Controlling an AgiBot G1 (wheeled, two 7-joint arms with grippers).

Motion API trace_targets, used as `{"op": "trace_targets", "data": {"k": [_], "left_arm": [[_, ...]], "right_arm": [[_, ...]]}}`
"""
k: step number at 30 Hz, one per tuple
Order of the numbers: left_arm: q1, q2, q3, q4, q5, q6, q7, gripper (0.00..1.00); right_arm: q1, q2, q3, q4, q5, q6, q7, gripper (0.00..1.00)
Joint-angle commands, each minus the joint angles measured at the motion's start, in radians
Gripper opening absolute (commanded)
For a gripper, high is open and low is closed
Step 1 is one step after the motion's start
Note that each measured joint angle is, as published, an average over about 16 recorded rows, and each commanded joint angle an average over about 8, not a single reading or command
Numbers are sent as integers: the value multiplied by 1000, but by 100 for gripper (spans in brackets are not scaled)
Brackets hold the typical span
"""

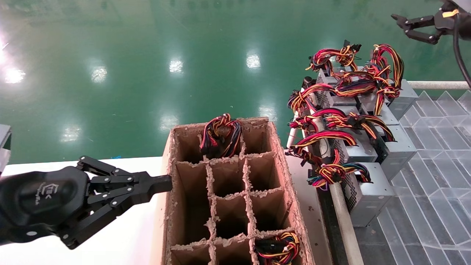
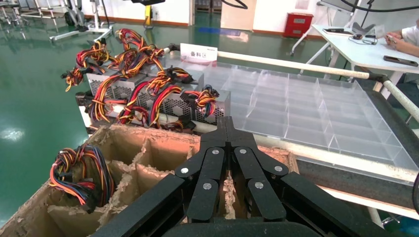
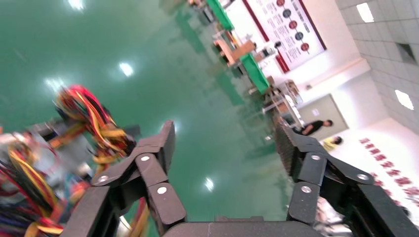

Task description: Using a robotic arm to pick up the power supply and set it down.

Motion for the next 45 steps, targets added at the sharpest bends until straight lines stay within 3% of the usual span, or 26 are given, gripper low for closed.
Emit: {"op": "trace_targets", "data": {"k": [1, 3, 11, 45], "left_arm": [[0, 0, 0, 0, 0, 0, 0, 0], [0, 0, 0, 0, 0, 0, 0, 0], [0, 0, 0, 0, 0, 0, 0, 98], [0, 0, 0, 0, 0, 0, 0, 100]], "right_arm": [[-18, 7, 2, 26, 15, -14, 21, 100], [-47, 16, 4, 66, 36, -34, 58, 100], [-162, 53, 11, 224, 118, -114, 204, 100], [-656, 212, 42, 904, 470, -455, 832, 100]]}}
